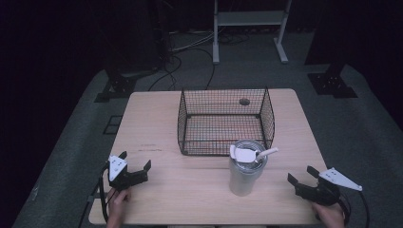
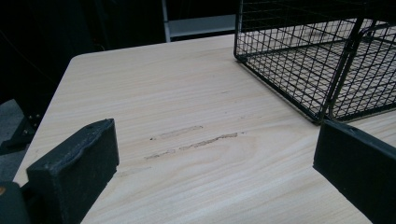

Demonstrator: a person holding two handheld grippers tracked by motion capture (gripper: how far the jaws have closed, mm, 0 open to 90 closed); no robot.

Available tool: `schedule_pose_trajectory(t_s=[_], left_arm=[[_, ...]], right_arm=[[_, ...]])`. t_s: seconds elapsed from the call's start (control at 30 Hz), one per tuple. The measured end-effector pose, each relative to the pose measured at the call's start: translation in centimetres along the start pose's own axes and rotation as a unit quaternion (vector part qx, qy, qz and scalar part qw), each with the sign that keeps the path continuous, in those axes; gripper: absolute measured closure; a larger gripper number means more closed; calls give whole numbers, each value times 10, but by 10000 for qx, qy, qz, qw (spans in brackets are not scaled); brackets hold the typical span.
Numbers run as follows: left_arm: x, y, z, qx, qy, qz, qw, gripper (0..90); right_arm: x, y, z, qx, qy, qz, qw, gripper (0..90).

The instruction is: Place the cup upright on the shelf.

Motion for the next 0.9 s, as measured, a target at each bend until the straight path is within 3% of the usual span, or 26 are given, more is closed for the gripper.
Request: schedule_pose_trajectory(t_s=[0.17,0.5,0.9], left_arm=[[0,1,0,10,-15,-8,10000,0],[1,2,1,44,-2,-48,10000,0],[1,3,1,47,-9,-77,10000,0]], right_arm=[[-3,-4,0,-60,-48,117,9999,128],[-21,-22,6,-437,-82,446,9980,120],[-33,-45,6,-863,-157,850,9925,106]])
Point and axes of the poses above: each handheld gripper's, and its own axes: z roughly backward along the jaws, x roughly out of its underside, y roughly to its right, the point moved 6 cm from there along -z, roughly forward along the jaws, and after that the axes turned 6 degrees about -x, right-handed, at the moved point
